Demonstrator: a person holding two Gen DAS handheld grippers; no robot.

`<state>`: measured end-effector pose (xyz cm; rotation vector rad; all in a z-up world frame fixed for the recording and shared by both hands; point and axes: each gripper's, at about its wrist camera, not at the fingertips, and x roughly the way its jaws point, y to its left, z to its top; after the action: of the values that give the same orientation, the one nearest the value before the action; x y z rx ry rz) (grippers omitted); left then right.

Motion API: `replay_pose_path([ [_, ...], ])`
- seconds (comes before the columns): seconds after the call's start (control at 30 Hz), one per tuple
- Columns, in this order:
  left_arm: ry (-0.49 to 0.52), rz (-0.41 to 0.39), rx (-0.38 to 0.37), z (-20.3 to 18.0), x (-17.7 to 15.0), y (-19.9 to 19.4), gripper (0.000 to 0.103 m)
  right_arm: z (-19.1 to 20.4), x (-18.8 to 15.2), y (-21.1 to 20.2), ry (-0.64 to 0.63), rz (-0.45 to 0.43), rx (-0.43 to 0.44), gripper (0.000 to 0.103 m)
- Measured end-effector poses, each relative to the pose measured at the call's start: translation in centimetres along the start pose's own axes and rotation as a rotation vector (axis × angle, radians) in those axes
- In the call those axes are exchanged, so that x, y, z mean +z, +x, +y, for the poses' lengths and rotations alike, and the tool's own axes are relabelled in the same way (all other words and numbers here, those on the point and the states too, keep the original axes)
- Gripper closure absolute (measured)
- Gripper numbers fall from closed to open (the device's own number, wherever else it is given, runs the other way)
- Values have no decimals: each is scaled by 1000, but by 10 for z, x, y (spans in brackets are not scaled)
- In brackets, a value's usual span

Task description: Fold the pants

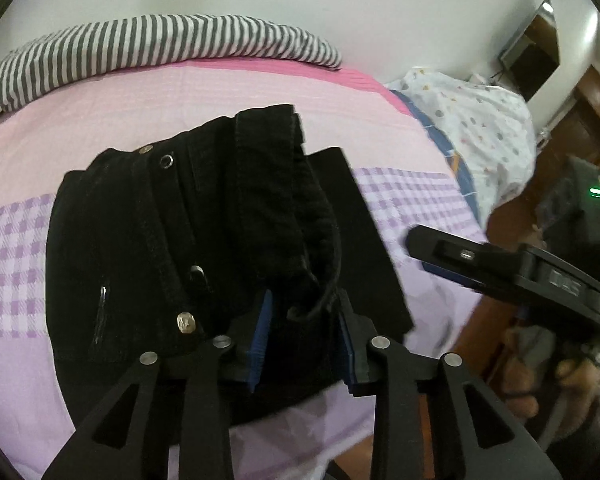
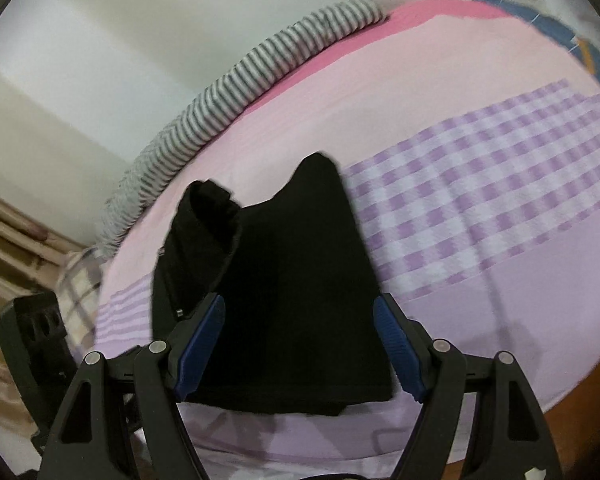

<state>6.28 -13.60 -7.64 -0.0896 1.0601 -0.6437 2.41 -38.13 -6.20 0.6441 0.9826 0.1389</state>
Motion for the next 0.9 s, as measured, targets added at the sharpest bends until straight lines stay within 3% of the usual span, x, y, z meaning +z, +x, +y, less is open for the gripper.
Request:
replay_pose_path([
  [0.1, -5, -8, -60, 4, -7, -16, 69, 1, -1, 10, 8, 41, 68, 29],
  [0.37, -65, -86, 35, 47, -12, -53, 69, -11, -3, 34, 53, 141, 164, 30],
  [0.57, -146, -53, 105, 87, -23, -46, 69, -11, 3, 45, 43, 189, 222, 36],
  [0.7, -138, -7, 104, 91, -31, -31, 68, -8, 7, 62, 20, 219, 227, 44],
  [0.9, -146, 41, 72, 96, -37, -19, 69, 4, 16, 83, -64, 231, 243, 44],
])
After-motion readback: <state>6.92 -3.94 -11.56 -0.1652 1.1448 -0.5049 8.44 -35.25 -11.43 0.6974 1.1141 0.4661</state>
